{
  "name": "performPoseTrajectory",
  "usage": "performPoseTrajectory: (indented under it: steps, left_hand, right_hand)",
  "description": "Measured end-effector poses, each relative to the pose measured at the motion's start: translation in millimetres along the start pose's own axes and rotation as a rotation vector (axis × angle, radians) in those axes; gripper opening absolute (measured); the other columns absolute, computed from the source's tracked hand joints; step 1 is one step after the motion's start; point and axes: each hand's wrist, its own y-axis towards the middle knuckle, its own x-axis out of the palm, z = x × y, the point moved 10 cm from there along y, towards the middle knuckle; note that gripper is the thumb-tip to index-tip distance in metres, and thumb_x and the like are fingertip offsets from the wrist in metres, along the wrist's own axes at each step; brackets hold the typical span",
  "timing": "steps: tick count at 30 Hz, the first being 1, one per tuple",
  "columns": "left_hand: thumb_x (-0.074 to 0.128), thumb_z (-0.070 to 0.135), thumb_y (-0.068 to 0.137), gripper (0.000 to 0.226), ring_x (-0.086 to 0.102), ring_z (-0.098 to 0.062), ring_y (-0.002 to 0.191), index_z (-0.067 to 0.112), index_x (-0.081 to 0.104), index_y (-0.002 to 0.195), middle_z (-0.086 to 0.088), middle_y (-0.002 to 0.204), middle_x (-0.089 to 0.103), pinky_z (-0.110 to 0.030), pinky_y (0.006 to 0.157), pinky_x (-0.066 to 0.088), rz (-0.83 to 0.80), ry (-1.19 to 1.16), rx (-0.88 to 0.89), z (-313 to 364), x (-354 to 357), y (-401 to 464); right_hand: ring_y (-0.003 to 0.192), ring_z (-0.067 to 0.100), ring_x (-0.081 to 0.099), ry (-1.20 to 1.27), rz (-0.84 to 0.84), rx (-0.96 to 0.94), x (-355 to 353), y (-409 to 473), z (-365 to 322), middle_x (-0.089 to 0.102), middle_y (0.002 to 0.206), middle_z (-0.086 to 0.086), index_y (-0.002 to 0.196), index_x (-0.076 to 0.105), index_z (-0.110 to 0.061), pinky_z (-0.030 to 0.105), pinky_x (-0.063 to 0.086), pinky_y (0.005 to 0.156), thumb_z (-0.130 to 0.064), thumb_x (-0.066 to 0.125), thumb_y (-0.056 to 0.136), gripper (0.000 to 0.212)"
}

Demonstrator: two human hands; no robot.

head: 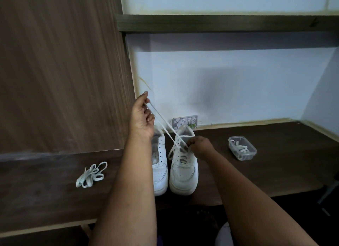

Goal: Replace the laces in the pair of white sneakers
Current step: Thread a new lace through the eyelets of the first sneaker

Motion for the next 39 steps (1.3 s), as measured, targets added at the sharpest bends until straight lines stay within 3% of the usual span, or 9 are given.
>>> performPoseTrajectory:
  steps: [3,9,13,16,19,26,30,34,39]
  left_hand:
    - [0.07,0.012,0.079,0.023,0.036,-0.002,0.049,0.022,0.054,0.067,0.015,0.05,0.046,-0.019,0.045,0.027,0.003,0.245,0.029,2,10,-9]
    - [0.064,0.001,0.079,0.026,0.042,-0.014,0.061,0.016,0.05,0.063,0.0,0.063,0.048,-0.021,0.055,0.032,-0.018,0.852,0.035,-7,1,-6]
    - [0.071,0.017,0.077,0.013,0.054,-0.02,0.061,0.007,0.063,0.076,-0.01,0.075,0.06,-0.021,0.052,0.038,-0.146,1.551,-0.077,-35,-17,6]
    - [0.083,0.035,0.07,0.043,0.064,-0.022,0.085,0.007,0.067,0.1,-0.006,0.092,0.062,-0.025,0.067,0.045,-0.334,1.838,-0.168,-69,-24,1]
    - [0.089,0.019,0.064,0.043,0.06,-0.017,0.087,0.016,0.063,0.098,-0.001,0.098,0.065,-0.024,0.069,0.045,-0.428,1.678,0.018,-89,-4,-11]
    - [0.063,0.007,0.083,0.012,0.065,-0.025,0.09,0.011,0.073,0.088,-0.01,0.094,0.072,-0.023,0.068,0.041,-0.385,1.643,0.151,-125,4,-18]
    - [0.062,0.017,0.088,0.016,0.066,-0.024,0.087,0.01,0.074,0.095,-0.008,0.092,0.071,-0.025,0.067,0.045,-0.295,1.612,0.113,-128,-9,-4]
    - [0.07,0.015,0.079,0.016,0.071,-0.029,0.079,0.015,0.071,0.095,-0.01,0.085,0.072,-0.044,0.074,0.06,-0.232,1.392,-0.087,-146,-35,13]
    - [0.055,0.015,0.087,0.01,0.064,-0.024,0.081,0.013,0.065,0.085,-0.002,0.085,0.067,-0.028,0.07,0.051,0.046,1.47,0.18,-82,-35,14]
  right_hand:
    - [0.079,0.019,0.057,-0.016,-0.015,0.005,2,1,3,0.062,0.08,0.004,0.093,0.072,-0.005,0.014,0.038,0.053,-0.002,0.053,0.087,0.02]
    - [0.109,0.031,0.059,-0.085,0.032,-0.001,-12,1,-1,0.064,0.117,0.018,0.114,0.064,0.0,0.03,0.043,0.083,-0.013,0.046,0.095,0.03]
    - [0.09,0.029,0.063,0.135,0.251,0.075,-38,2,3,0.07,0.099,0.019,0.095,0.072,0.0,0.02,0.044,0.064,-0.009,0.053,0.089,0.022]
    - [0.081,0.025,0.066,0.238,0.198,0.116,-30,4,6,0.073,0.087,0.013,0.087,0.074,-0.006,0.029,0.053,0.07,-0.014,0.06,0.083,0.017]
    - [0.072,0.019,0.058,0.163,0.22,0.063,-33,2,-2,0.066,0.076,0.009,0.081,0.072,-0.006,0.02,0.04,0.054,-0.013,0.059,0.082,0.014]
    - [0.07,0.013,0.05,0.077,0.201,-0.097,-26,4,-11,0.059,0.069,0.011,0.073,0.064,0.002,0.014,0.033,0.053,-0.005,0.062,0.075,0.008]
    - [0.081,0.02,0.06,0.04,0.289,-0.085,-36,2,1,0.064,0.085,0.005,0.091,0.065,-0.011,0.02,0.033,0.062,-0.019,0.071,0.078,0.016]
    - [0.092,0.021,0.061,-0.054,0.208,0.012,-23,7,14,0.065,0.093,0.005,0.1,0.062,-0.008,0.02,0.036,0.07,-0.035,0.069,0.081,0.034]
    - [0.079,0.023,0.068,0.131,0.205,0.097,-24,10,24,0.068,0.092,0.006,0.102,0.056,-0.011,0.031,0.055,0.075,-0.026,0.062,0.084,0.025]
